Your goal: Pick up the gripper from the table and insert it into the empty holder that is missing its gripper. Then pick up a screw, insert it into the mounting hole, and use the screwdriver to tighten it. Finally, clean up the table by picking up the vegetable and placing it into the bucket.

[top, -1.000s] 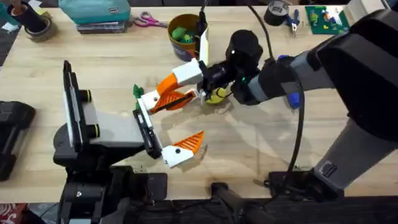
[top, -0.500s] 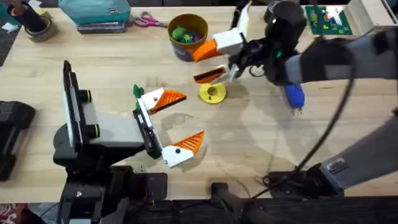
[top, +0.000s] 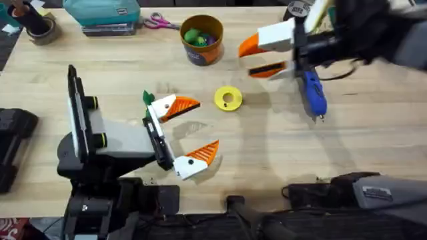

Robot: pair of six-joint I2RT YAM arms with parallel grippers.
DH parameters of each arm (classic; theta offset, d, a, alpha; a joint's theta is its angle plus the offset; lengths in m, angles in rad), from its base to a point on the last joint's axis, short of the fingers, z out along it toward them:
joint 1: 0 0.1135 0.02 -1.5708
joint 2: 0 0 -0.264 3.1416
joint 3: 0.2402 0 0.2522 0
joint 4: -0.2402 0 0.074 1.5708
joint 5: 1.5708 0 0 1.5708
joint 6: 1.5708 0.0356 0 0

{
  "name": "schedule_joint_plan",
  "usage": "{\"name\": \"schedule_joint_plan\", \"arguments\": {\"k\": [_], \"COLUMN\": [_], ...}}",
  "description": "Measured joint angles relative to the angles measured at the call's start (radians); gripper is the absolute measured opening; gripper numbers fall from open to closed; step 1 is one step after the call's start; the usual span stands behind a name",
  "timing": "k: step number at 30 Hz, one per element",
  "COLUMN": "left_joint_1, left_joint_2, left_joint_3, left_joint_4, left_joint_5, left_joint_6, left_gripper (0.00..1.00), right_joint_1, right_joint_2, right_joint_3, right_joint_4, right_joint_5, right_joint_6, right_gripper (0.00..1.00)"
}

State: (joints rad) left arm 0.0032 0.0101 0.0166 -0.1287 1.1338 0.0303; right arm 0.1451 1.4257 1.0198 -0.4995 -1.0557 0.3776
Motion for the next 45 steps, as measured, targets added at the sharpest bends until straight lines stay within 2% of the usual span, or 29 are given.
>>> {"name": "schedule_joint_plan", "arguments": {"k": [5,10,11,15,21,22,25,38,45], "left_joint_1": [0.000,0.000,0.000,0.000,0.000,0.000,0.000,0.000,0.000], "left_joint_2": [0.000,0.000,0.000,0.000,0.000,0.000,0.000,0.000,0.000], "left_joint_3": [0.000,0.000,0.000,0.000,0.000,0.000,0.000,0.000,0.000], "left_joint_4": [0.000,0.000,0.000,0.000,0.000,0.000,0.000,0.000,0.000], "left_joint_5": [0.000,0.000,0.000,0.000,0.000,0.000,0.000,0.000,0.000], "left_joint_6": [0.000,0.000,0.000,0.000,0.000,0.000,0.000,0.000,0.000], "left_gripper": [0.985,0.985,0.985,0.985,0.985,0.985,0.985,0.985,0.985], "right_joint_1": [0.006,0.041,0.062,0.092,0.164,0.205,0.233,0.244,0.286], "right_joint_2": [-0.100,-0.170,-0.203,-0.222,-0.222,-0.222,-0.222,-0.222,-0.222], "right_joint_3": [0.151,0.224,0.228,0.229,0.228,0.220,0.192,0.058,-0.005], "right_joint_4": [-0.287,-0.402,-0.437,-0.486,-0.532,-0.531,-0.528,-0.480,-0.444], "right_joint_5": [0.271,0.513,0.619,0.715,0.810,0.836,0.851,0.863,0.869], "right_joint_6": [-0.262,-0.426,-0.492,-0.547,-0.582,-0.591,-0.595,-0.596,-0.596], "right_gripper": [0.997,0.997,0.997,0.998,0.997,0.998,0.998,0.997,0.997]}}
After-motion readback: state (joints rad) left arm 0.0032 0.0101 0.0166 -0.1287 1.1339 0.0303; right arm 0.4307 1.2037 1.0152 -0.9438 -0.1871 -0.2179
